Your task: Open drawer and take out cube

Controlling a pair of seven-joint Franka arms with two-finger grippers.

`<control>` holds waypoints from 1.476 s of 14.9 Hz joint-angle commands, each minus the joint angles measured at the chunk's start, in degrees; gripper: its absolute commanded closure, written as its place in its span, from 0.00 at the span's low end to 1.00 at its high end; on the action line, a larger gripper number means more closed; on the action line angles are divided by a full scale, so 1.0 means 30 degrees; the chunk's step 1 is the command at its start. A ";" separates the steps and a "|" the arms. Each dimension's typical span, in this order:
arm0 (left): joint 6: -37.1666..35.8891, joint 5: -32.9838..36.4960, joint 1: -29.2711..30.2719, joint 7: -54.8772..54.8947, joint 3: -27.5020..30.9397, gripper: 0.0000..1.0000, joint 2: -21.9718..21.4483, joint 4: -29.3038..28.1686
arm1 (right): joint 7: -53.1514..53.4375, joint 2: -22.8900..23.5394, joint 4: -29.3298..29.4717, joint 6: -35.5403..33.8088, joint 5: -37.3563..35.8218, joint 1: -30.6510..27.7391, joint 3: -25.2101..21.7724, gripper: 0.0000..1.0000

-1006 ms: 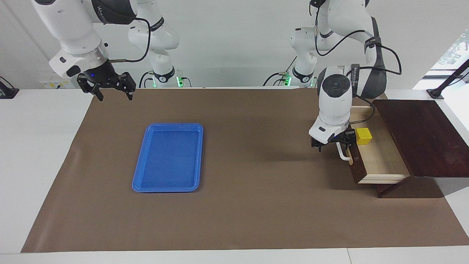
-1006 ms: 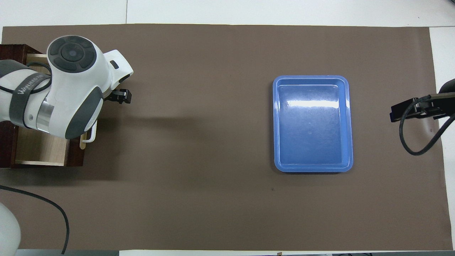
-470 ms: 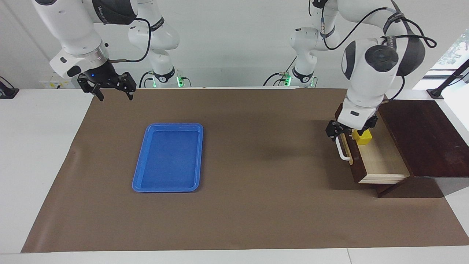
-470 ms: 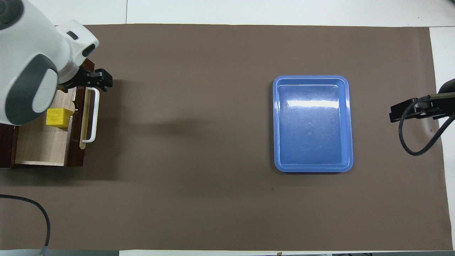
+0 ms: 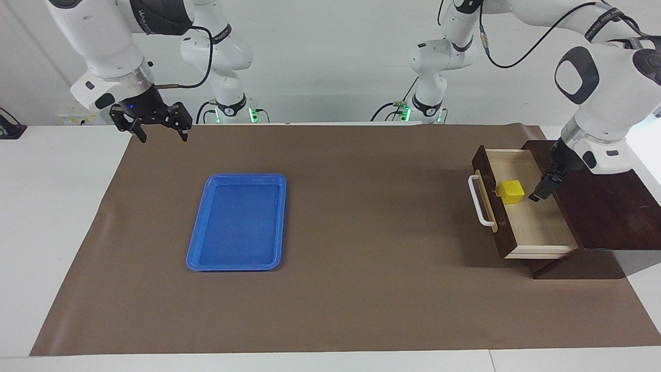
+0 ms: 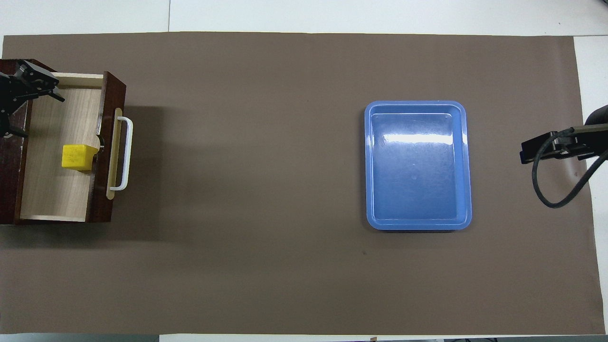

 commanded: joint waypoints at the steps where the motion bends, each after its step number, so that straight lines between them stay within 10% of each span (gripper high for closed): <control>1: 0.1751 -0.0294 0.0456 -0.6183 -0.0129 0.00 -0.1891 -0.3637 | -0.0137 -0.0480 -0.0589 0.0242 0.0330 -0.0170 0.0103 0.00; 13: 0.5101 -0.0118 0.0923 -1.0959 -0.0099 0.00 -0.2746 -0.7399 | 0.0213 -0.0890 -0.1554 0.0740 0.0388 -0.0141 0.0132 0.00; 22: 0.6067 -0.0118 0.0984 -1.1163 -0.0099 0.03 -0.3478 -0.9274 | 0.9691 -0.1154 -0.3225 0.1765 0.3840 0.0736 0.0220 0.00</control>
